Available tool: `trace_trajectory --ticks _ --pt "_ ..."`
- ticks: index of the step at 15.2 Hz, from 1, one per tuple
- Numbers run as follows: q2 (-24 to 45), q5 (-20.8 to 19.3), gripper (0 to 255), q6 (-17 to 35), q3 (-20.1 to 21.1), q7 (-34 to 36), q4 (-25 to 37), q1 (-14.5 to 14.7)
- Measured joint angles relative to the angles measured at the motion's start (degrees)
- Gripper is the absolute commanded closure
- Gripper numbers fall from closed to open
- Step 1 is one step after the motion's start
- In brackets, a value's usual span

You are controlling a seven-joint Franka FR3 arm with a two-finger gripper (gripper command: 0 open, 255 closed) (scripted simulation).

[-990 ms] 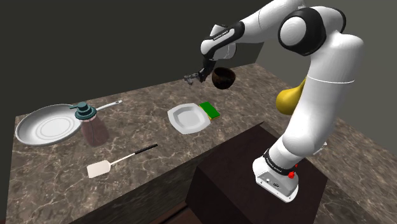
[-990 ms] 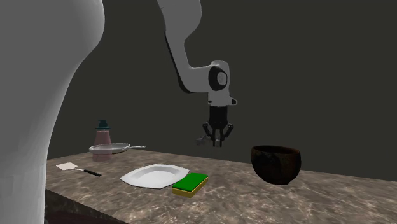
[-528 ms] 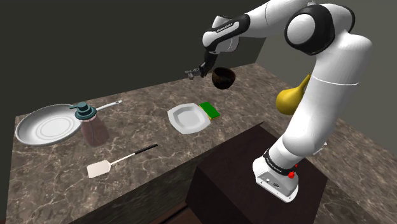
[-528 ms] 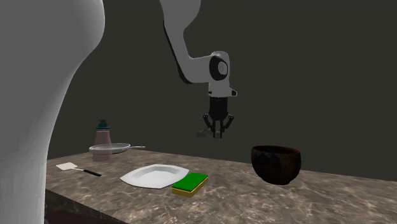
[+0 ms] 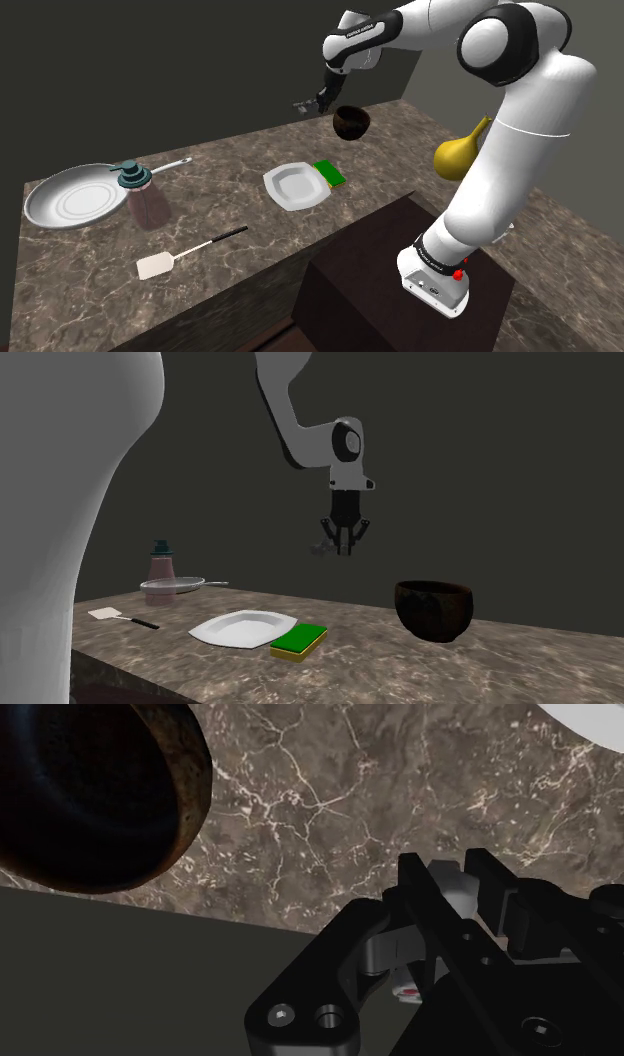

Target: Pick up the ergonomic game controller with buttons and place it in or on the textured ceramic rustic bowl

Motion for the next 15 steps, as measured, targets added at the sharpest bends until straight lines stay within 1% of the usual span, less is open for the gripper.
trace_trajectory --ticks 2,7,9,15 --pt "0.0 0.4 255 -0.5 -0.6 -2.0 0.4 -1.2" --pt "1.5 1.7 255 -2.5 -2.6 -8.5 3.1 -5.4" --pt "2.7 2.5 255 -2.4 -3.2 -11.4 3.9 -7.2" --pt "6.7 4.6 255 -5.9 -5.2 -19.4 10.3 -13.1"
